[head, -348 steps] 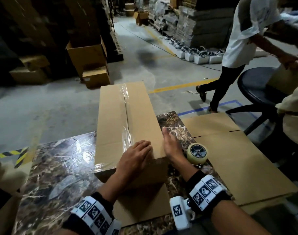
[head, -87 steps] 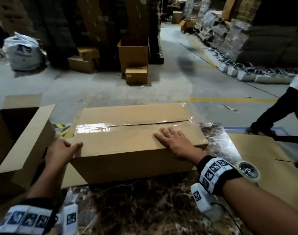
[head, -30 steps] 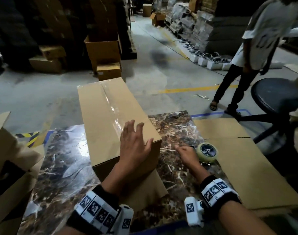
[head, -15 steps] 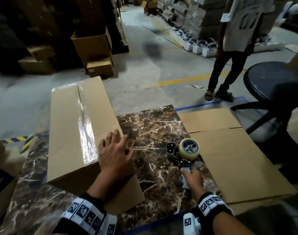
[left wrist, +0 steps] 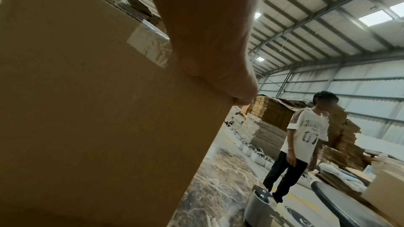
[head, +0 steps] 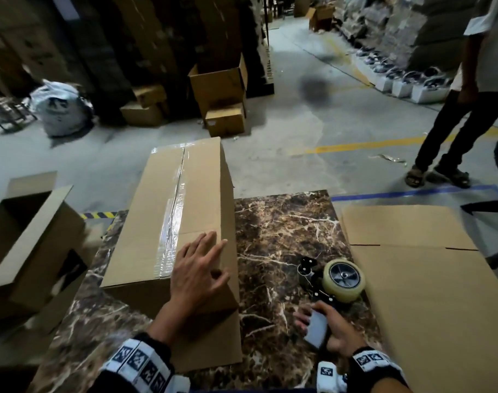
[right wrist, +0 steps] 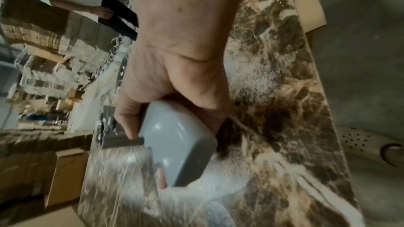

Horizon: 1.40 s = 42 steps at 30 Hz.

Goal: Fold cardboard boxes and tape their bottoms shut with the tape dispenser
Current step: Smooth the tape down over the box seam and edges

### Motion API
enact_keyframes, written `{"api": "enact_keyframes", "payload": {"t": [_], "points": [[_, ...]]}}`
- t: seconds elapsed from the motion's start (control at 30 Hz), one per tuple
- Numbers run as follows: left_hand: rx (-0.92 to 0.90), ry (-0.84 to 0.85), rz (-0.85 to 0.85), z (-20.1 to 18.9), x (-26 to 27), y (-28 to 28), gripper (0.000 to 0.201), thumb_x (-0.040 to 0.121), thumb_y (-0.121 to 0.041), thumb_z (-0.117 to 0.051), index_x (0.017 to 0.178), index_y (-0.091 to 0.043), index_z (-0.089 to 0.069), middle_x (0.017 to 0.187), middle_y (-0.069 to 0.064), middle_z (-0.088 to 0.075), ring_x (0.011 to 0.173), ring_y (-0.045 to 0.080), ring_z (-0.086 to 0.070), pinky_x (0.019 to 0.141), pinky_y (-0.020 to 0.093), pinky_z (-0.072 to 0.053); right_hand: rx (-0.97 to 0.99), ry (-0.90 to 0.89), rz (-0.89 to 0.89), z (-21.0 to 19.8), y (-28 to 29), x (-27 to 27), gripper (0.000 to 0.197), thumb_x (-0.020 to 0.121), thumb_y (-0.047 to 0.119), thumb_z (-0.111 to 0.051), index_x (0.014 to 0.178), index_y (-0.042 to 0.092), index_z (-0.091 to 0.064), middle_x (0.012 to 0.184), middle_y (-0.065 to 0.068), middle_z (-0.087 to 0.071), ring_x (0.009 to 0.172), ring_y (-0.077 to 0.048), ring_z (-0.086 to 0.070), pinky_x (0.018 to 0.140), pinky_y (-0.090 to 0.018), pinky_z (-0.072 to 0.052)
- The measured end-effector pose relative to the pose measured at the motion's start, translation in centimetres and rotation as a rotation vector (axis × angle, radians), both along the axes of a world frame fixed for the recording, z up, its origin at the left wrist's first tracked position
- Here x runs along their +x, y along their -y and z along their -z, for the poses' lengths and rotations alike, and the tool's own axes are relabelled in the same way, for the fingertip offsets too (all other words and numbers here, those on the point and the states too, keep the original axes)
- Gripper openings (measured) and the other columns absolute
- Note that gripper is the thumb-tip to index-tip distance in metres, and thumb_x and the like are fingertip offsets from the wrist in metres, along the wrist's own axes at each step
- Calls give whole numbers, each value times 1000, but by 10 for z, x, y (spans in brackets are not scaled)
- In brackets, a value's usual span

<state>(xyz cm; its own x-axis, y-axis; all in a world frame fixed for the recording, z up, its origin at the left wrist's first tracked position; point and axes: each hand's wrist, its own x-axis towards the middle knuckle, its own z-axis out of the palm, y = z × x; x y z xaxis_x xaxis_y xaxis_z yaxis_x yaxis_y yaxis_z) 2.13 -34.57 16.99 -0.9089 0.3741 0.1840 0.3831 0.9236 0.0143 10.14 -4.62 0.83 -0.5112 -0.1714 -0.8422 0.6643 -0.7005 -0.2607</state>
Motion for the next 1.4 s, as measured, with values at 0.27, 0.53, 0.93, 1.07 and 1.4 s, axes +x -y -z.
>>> {"api": "enact_keyframes", "payload": {"t": [0.27, 0.53, 0.93, 1.07, 1.4], "points": [[-2, -33, 27, 0, -3, 2, 65, 77, -61, -50, 136, -34, -52, 147, 6, -49, 134, 26, -48, 103, 45, -44, -83, -84, 46, -11, 17, 0, 12, 97, 18, -48, 95, 8, -55, 106, -26, -70, 106, -38, -60, 77, -54, -53], [-12, 10, 57, -1, 0, 8, 66, 77, -64, -51, 136, -35, -53, 148, 4, -48, 135, 25, -47, 105, 45, -43, 259, -183, -29, -30, 29, -13, 22, 94, 3, -54, 83, -12, -65, 79, -24, -66, 74, -32, -61, 71, -44, -50], [1662, 585, -368, -69, 1, 44, 24, 101, -19, -50, 108, 0, -64, 108, 22, -70, 97, 37, -69, 77, 39, -58, 682, -760, -471, -211, 82, -49, 21, 70, 3, -73, 89, 0, -64, 57, -12, -58, 49, -23, -53, 48, -31, -43], [1974, 993, -413, -90, 5, 67, 34, 102, -32, -44, 115, -3, -58, 108, 23, -66, 86, 34, -69, 78, 44, -57, 732, -1020, -705, -266, 123, -48, 14, 74, 4, -73, 84, 12, -67, 60, -1, -67, 53, -12, -60, 50, -26, -46], [2494, 1162, -259, -93, 36, 136, 36, 79, -13, -70, 105, 11, -62, 75, 26, -69, 48, 30, -68, 34, 29, -51, 754, -1066, -1052, -296, 207, -64, 23, 90, 1, -65, 71, 14, -65, 59, -9, -48, 51, -18, -42, 48, -28, -35]]}}
